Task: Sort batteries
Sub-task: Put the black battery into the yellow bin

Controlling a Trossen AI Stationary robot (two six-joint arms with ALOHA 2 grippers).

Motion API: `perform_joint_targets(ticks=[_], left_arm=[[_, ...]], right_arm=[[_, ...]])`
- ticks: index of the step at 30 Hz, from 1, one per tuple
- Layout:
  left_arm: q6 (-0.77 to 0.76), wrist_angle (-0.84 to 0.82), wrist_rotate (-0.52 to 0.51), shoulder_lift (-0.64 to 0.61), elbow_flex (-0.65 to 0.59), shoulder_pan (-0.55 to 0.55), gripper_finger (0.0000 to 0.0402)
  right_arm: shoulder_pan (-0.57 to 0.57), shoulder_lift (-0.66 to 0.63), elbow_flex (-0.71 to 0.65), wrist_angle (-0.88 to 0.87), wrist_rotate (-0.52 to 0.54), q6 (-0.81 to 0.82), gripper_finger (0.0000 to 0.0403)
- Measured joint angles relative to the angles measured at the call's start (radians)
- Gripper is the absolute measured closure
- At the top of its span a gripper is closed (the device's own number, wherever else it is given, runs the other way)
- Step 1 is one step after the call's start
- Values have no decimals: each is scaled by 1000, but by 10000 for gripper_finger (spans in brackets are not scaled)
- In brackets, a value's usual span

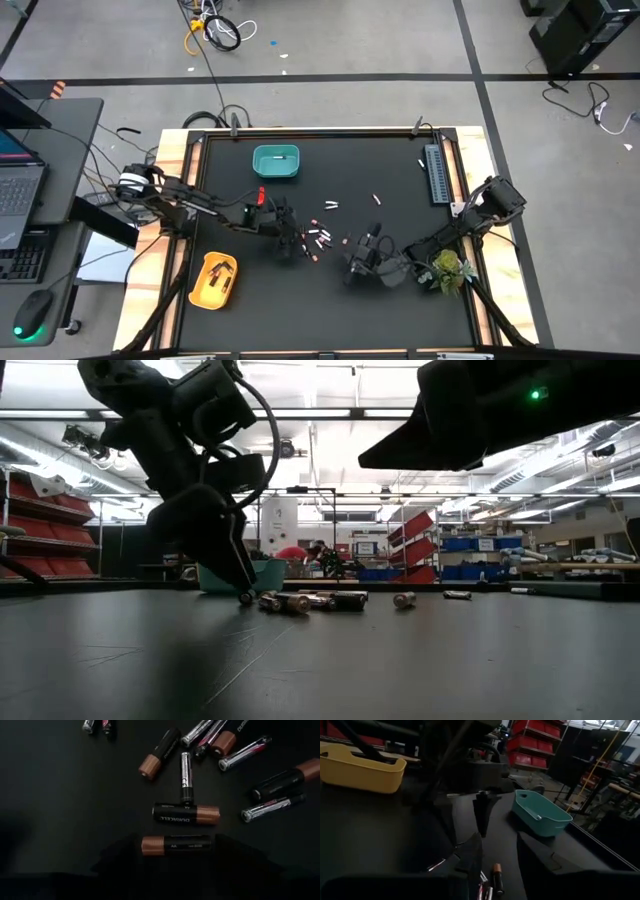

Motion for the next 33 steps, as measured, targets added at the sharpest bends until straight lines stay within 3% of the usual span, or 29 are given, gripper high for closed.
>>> perform_joint_targets(ticks=[6, 15, 24, 33], left_arm=[[-21, 2, 72, 2, 0, 51, 121], [-241, 45, 86, 2, 0, 56, 124], [-397, 2, -79, 3, -1, 56, 126], [-443, 15, -66, 55, -1, 56, 126]], right_arm=[[-1, 0, 0, 0, 0, 0, 293], [-8, 0, 0, 0, -8, 0, 293], [-11, 0, 0, 7, -31, 0, 293], [-11, 0, 0, 33, -44, -19, 293]])
